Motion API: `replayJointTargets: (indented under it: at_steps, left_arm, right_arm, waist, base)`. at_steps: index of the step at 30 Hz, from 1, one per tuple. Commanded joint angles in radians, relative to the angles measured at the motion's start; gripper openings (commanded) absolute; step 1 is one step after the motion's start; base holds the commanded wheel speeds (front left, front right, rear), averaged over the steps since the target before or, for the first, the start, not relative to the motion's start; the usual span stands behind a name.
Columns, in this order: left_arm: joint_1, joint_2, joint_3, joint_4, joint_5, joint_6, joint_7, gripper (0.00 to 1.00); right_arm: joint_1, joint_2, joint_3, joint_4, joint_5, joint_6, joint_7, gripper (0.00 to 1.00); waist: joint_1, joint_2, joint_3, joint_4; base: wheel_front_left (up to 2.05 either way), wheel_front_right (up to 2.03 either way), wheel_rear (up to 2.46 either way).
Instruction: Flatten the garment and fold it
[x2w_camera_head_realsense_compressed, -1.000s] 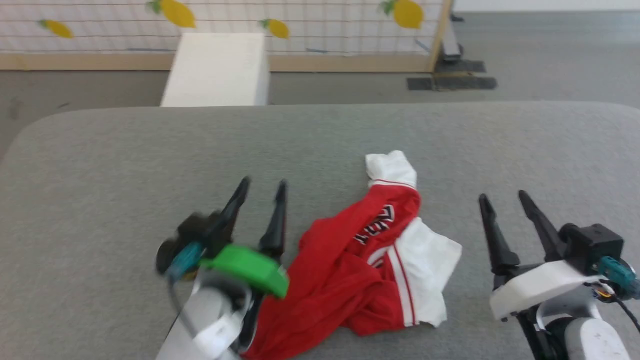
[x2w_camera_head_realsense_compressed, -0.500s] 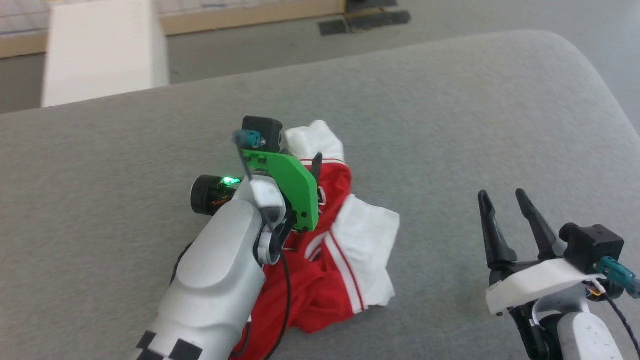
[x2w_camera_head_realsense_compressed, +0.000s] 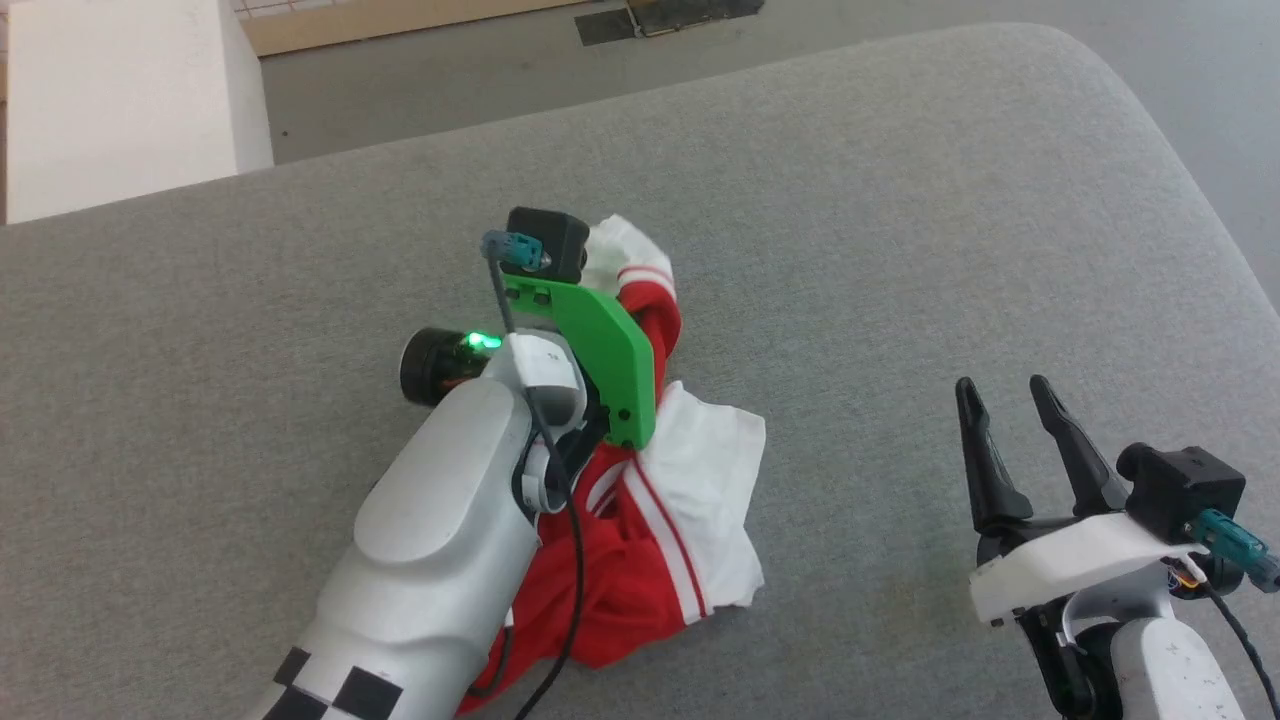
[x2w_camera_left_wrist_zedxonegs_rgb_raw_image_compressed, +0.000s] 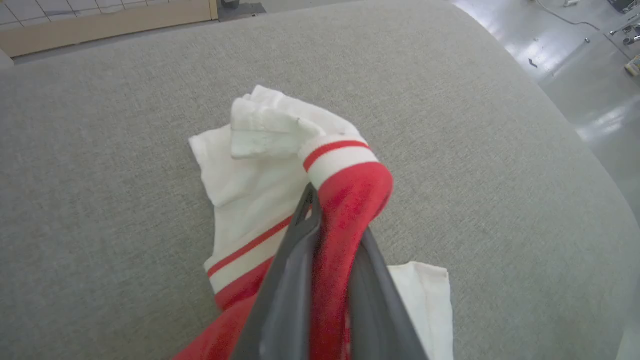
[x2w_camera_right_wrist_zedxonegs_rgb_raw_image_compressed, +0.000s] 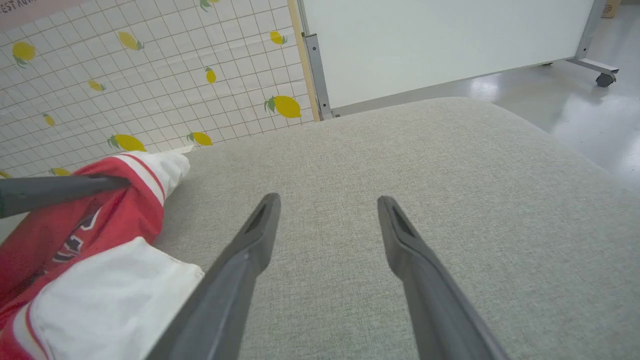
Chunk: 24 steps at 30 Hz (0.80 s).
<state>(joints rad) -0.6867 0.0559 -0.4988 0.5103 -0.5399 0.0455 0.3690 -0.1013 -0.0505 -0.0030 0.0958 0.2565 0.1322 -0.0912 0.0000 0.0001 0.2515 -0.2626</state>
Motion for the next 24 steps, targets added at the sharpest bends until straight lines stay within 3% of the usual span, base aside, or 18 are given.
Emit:
replayJointTargets:
  at_steps: [1,5,11,13,17,21,24]
  left_arm:
    - [-0.019,-0.001,0.004,-0.021,-0.021,-0.011,-0.043,0.0]
    - [-0.028,-0.004,0.014,-0.074,-0.048,-0.003,-0.17,0.0]
    - [0.053,0.023,0.087,-0.175,-0.074,0.063,-0.292,0.0]
    - [0.168,0.087,0.148,-0.246,-0.083,0.117,-0.318,0.0]
    - [0.365,0.161,0.244,-0.326,-0.122,0.194,-0.324,0.0]
    - [0.556,0.186,0.304,-0.373,-0.163,0.249,-0.321,0.0]
    - [0.658,0.181,0.32,-0.383,-0.195,0.261,-0.314,0.0]
  right_arm:
    - [-0.012,0.0,0.0,0.002,0.002,-0.002,-0.005,1.0]
    - [-0.006,0.0,-0.003,-0.006,-0.007,-0.002,0.004,1.0]
    - [0.009,0.0,-0.007,-0.03,-0.019,-0.002,0.028,1.0]
    - [0.023,0.0,-0.013,-0.044,-0.027,-0.002,0.043,1.0]
    - [0.039,0.0,-0.024,-0.063,-0.039,-0.002,0.062,1.0]
    - [0.051,0.0,-0.025,-0.08,-0.048,-0.002,0.085,1.0]
    - [0.056,0.0,-0.019,-0.091,-0.052,-0.002,0.102,1.0]
  waist:
    - [0.0,-0.0001,-0.016,0.019]
    - [0.0,-0.0001,-0.042,0.056]
    - [0.0,-0.0001,-0.081,0.132]
    - [0.0,-0.0001,-0.097,0.177]
    - [0.0,-0.0001,-0.11,0.236]
    - [0.0,-0.0001,-0.119,0.29]
    - [0.0,-0.0001,-0.125,0.321]
  base:
    - [0.0,0.0,0.0]
    - [0.0,0.0,0.0]
    - [0.0,0.0,0.0]
    - [0.0,0.0,0.0]
    - [0.0,0.0,0.0]
    - [0.0,0.0,0.0]
    - [0.0,0.0,0.0]
